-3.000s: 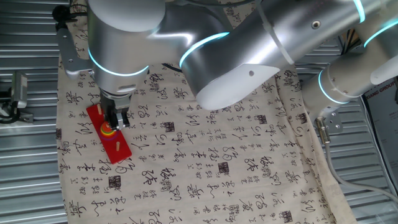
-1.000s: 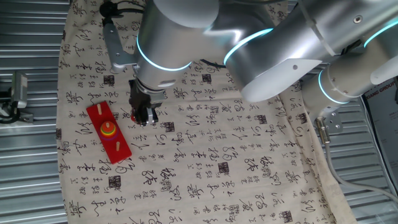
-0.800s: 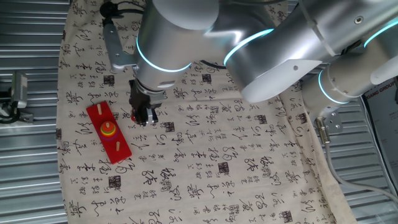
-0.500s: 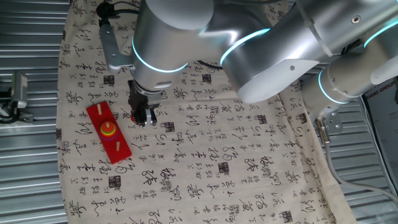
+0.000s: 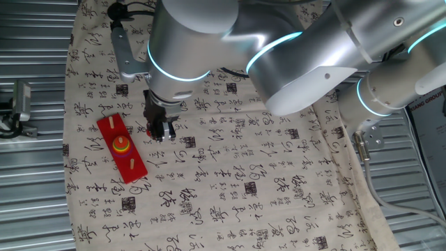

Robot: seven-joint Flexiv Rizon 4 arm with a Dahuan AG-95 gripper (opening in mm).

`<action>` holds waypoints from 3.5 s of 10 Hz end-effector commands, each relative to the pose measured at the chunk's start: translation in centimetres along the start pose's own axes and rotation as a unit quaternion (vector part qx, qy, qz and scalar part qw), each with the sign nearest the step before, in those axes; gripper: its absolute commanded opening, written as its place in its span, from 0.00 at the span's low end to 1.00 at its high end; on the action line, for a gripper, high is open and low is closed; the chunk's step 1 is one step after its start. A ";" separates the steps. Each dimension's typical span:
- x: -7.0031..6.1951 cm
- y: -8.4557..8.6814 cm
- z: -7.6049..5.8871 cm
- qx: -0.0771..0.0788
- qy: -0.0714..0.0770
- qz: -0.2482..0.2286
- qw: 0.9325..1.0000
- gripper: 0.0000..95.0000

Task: Take out one Hanoi block and throw it aside

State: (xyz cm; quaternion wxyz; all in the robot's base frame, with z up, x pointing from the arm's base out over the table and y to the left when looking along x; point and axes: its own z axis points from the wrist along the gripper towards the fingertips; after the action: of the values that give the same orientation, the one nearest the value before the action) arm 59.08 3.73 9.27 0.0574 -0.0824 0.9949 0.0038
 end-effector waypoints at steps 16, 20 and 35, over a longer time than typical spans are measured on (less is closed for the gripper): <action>0.0 0.0 0.0 -0.008 -0.001 -0.004 1.000 0.40; 0.0 0.0 0.0 -0.009 -0.001 -0.004 1.000 0.40; 0.0 0.0 0.0 -0.007 0.000 -0.012 1.000 0.40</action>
State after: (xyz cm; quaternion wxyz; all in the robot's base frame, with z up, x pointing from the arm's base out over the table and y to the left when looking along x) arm 59.09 3.74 9.29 0.0576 -0.0949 0.9938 0.0099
